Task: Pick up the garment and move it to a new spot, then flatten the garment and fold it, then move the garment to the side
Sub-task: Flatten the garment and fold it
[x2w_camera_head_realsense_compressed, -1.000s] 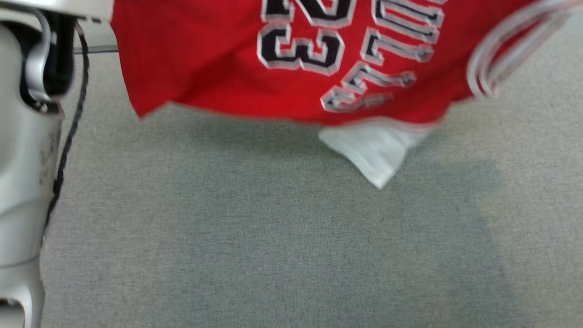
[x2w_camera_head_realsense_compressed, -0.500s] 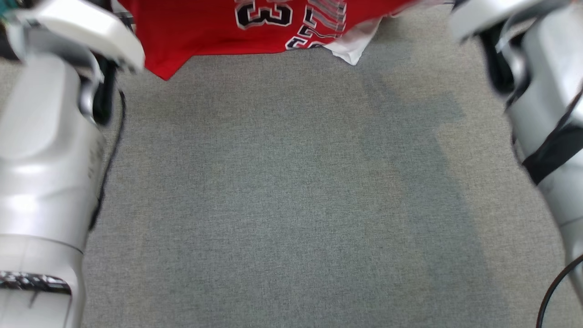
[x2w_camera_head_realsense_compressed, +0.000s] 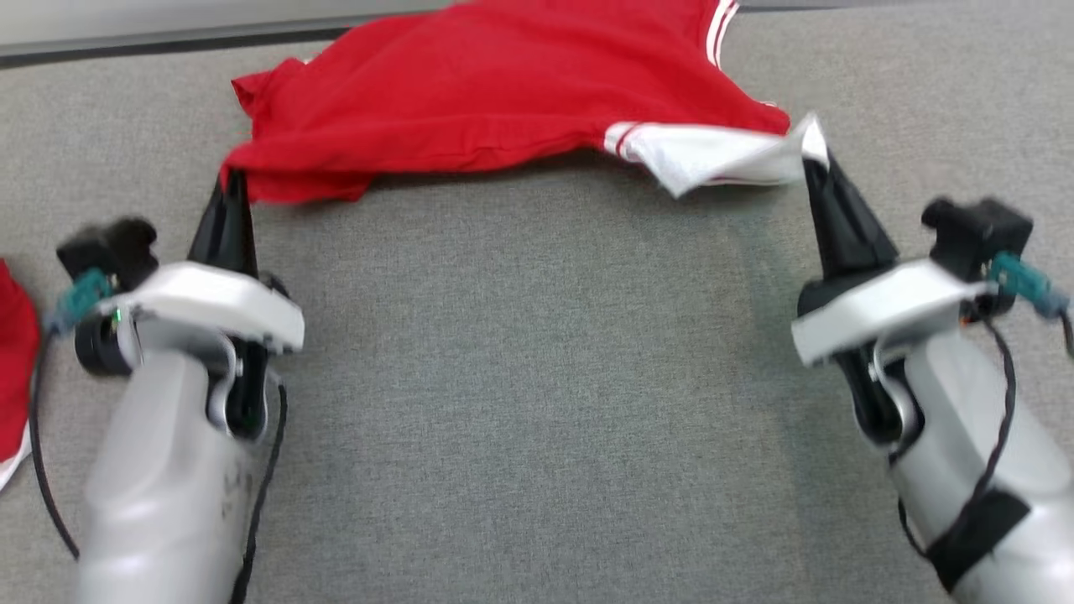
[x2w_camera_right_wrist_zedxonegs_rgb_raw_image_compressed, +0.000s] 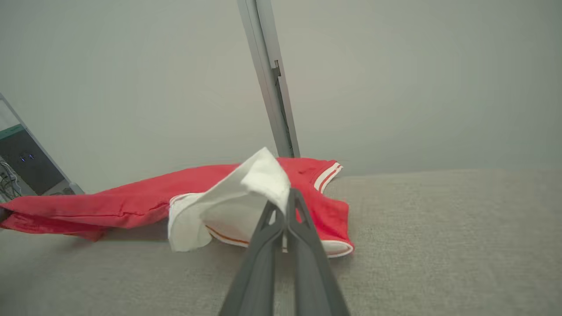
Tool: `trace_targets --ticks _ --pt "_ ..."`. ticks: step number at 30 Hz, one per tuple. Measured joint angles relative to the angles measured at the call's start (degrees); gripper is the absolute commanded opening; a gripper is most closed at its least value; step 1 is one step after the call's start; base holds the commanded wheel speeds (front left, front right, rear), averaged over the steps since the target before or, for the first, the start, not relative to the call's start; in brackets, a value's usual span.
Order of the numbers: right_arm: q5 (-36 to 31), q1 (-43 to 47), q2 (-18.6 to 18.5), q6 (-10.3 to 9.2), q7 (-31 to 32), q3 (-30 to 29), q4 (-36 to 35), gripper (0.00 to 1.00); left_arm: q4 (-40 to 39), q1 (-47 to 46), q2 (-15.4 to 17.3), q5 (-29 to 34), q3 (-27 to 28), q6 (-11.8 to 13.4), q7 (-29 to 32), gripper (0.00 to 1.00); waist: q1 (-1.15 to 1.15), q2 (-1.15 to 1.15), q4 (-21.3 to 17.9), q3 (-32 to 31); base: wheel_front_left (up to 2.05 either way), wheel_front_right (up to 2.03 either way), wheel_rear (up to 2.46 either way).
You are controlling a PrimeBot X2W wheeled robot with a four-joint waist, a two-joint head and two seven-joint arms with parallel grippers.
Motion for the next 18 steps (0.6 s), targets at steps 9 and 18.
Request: trace_targets --ticks 9,18 --pt "-3.45 23.11 -0.29 -0.01 0.0 -6.52 -16.67 0.0 -13.06 20.3 -1.7 5.91 4.2 -0.24 0.01 0.0 0.0 0.0 -0.38 -5.99 0.0 0.0 0.0" --pt "-8.33 43.24 0.55 -0.01 0.31 -11.0 -29.18 0.0 -26.21 37.49 -1.45 9.09 4.7 1.47 1.13 0.0 0.0 0.0 -0.03 -13.35 0.0 0.0 0.0"
